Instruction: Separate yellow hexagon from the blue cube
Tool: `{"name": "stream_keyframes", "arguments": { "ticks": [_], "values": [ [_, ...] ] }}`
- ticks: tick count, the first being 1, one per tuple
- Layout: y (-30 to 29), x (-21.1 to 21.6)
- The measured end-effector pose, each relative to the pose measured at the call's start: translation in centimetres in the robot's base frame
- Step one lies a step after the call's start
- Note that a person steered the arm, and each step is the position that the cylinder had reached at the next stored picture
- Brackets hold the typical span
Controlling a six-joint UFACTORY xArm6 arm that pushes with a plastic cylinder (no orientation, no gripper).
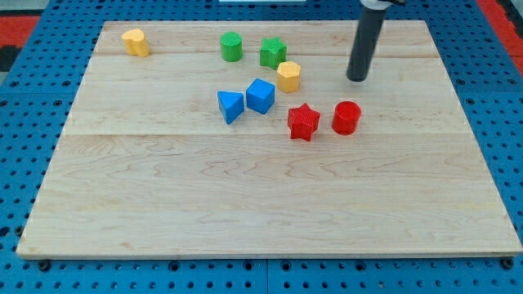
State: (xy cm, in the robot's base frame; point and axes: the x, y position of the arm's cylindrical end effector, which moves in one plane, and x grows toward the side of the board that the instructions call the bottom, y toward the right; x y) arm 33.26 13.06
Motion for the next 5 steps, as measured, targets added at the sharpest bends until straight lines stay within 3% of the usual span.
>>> {"name": "stream_keyframes", "arguments": {
  "ticks": [2,3,5],
  "values": [
    [-12.4,-2.0],
    [-8.3,-1.8],
    [-7.1,-1.8]
  ]
}}
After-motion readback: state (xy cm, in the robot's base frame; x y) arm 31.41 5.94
